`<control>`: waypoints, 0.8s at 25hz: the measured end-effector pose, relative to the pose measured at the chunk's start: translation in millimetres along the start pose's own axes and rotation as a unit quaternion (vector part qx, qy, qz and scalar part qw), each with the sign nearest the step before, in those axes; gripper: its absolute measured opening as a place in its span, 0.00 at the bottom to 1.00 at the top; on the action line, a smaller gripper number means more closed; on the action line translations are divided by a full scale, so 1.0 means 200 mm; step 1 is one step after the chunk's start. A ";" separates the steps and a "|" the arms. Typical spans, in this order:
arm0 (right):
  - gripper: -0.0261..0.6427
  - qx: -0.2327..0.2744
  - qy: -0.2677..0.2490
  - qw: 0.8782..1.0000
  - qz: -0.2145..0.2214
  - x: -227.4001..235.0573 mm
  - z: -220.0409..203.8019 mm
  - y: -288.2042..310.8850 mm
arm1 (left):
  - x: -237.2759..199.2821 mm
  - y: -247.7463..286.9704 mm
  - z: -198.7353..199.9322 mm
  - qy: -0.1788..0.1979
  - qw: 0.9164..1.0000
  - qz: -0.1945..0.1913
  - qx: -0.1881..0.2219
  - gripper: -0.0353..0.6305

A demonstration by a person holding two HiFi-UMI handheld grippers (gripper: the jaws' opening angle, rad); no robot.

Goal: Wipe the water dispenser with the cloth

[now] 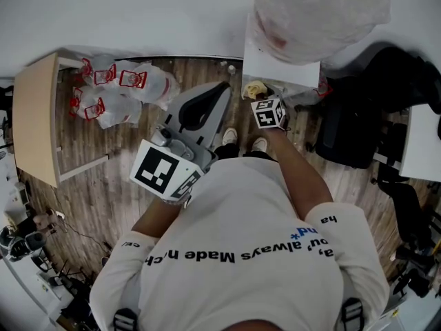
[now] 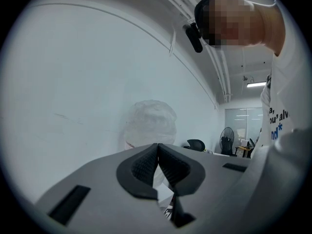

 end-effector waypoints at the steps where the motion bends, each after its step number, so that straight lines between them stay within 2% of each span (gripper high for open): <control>1: 0.13 -0.002 -0.001 1.000 0.006 -0.02 0.00 0.01 | 0.00 -0.01 0.00 0.001 1.000 0.003 0.000 0.08; 11: 0.13 -0.031 0.002 0.999 0.038 -0.16 -0.01 0.15 | -0.07 -0.09 0.02 0.008 1.000 0.029 -0.002 0.08; 20: 0.13 -0.060 0.043 0.996 0.053 -0.17 -0.07 0.23 | -0.11 -0.12 0.03 0.012 0.999 0.045 -0.006 0.08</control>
Point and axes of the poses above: the fingertips, and each gripper's own axes: y forward along the fingers, x to its right, z out of its top, the point moved 5 cm from there along -y, backward along the fingers, and after that the axes turned 9 degrees about x, right-handed, at the moved point
